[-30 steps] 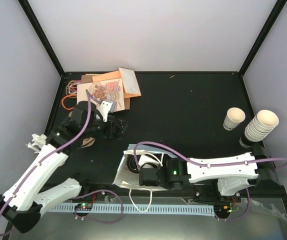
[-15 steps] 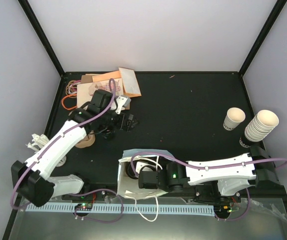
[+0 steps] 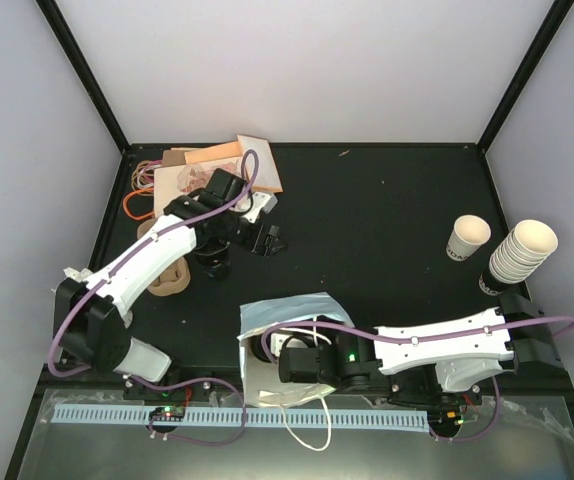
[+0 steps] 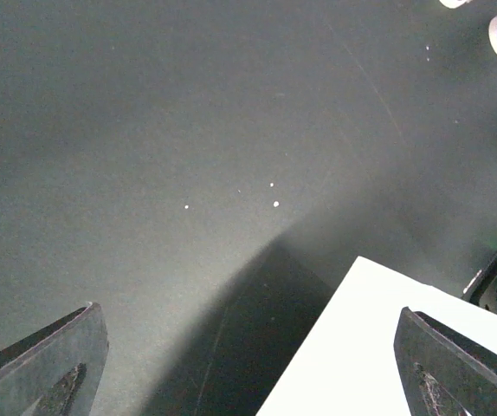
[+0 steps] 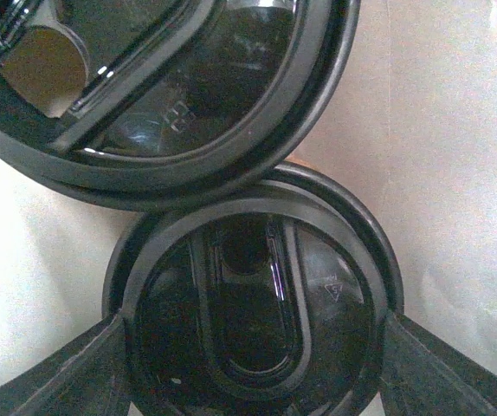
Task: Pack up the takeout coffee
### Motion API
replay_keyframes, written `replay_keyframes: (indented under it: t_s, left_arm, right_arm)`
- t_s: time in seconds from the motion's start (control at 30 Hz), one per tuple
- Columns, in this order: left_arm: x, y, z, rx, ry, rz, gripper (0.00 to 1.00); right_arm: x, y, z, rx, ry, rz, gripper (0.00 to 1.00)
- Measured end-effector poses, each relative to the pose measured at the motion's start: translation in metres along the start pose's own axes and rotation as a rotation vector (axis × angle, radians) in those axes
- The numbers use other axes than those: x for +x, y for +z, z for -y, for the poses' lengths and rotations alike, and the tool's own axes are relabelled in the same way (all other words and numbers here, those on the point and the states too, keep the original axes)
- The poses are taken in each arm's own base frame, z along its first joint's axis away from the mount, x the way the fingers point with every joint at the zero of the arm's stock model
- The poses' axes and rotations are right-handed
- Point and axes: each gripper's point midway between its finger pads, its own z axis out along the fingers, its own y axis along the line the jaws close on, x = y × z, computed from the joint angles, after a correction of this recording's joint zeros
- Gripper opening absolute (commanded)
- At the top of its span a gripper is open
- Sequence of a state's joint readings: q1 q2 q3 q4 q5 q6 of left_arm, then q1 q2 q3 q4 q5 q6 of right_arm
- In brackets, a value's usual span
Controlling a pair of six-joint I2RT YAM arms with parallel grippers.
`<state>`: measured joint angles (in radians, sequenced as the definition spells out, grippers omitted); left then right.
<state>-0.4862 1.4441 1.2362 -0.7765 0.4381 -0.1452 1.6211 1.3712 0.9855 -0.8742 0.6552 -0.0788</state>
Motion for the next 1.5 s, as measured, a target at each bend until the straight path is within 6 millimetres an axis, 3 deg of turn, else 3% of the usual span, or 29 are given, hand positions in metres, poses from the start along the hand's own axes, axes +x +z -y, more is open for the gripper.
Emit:
replay_keyframes:
  t_s: [0.23, 0.47, 0.77, 1.07, 1.33, 1.5]
  left_arm:
    - [0.013, 0.017, 0.003, 0.054, -0.007, -0.078, 0.85]
    - [0.021, 0.031, 0.004, 0.083, -0.022, -0.13, 0.84]
    - [0.032, 0.044, 0.019, 0.132, -0.007, -0.185, 0.81]
    - [0.045, 0.062, 0.016, 0.144, -0.036, -0.261, 0.8]
    - [0.021, 0.055, 0.017, 0.134, -0.019, -0.217, 0.8]
    - [0.003, 0.044, 0.007, 0.11, -0.024, -0.179, 0.8]
  right_arm:
    - [0.002, 0.0, 0.001, 0.004, -0.024, -0.007, 0.41]
    - [0.009, -0.003, 0.004, 0.011, -0.053, -0.042, 0.41]
    - [0.014, -0.004, 0.004, 0.011, -0.069, -0.059, 0.38]
    - [0.021, -0.002, 0.001, 0.059, -0.098, -0.07, 0.35]
    - [0.006, 0.012, 0.005, 0.162, -0.087, -0.058, 0.37]
    - [-0.007, 0.018, 0.008, 0.215, -0.086, -0.007, 0.37]
